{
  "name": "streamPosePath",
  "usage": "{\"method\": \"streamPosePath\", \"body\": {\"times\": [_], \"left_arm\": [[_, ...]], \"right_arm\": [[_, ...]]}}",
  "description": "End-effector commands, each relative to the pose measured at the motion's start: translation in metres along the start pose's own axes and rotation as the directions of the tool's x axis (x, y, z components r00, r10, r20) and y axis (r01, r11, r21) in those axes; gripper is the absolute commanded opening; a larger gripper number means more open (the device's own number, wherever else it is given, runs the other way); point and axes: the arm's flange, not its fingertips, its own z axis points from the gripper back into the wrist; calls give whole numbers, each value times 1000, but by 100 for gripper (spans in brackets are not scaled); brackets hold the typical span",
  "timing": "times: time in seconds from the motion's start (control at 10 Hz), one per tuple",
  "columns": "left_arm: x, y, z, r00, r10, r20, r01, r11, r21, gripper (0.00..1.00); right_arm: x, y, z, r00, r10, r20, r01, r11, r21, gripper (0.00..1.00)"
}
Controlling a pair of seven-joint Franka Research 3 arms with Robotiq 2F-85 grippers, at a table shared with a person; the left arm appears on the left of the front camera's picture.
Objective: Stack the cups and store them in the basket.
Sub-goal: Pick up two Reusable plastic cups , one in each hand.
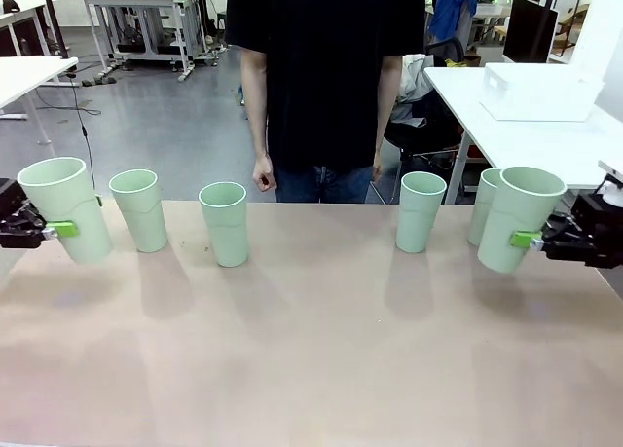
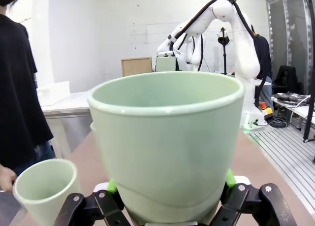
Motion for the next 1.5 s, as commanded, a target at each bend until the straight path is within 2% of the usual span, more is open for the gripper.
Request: {"method": "streamPosePath", "body": {"times": [0.0, 0.3, 0.9, 1.1, 1.4], "left_arm": [[8, -9, -37, 1000, -15, -6, 16, 999, 39, 85], [23, -12, -76, 999, -46, 10, 46, 999, 20, 85], [46, -15, -85, 1000, -18, 8, 18, 999, 42, 85], [46, -13, -87, 998, 16, -54, -13, 998, 55, 85], [49, -12, -89, 994, 53, -95, -49, 998, 43, 85]], "right_arm": [[20, -3, -25, 999, -40, -15, 38, 997, -66, 86], [38, -1, -31, 999, -36, -23, 34, 996, -81, 86], [53, 0, -23, 998, -52, -23, 50, 994, -97, 86], [53, 2, -20, 996, -71, -50, 65, 993, -103, 86], [53, 12, -15, 995, -85, -61, 77, 991, -113, 86]]}}
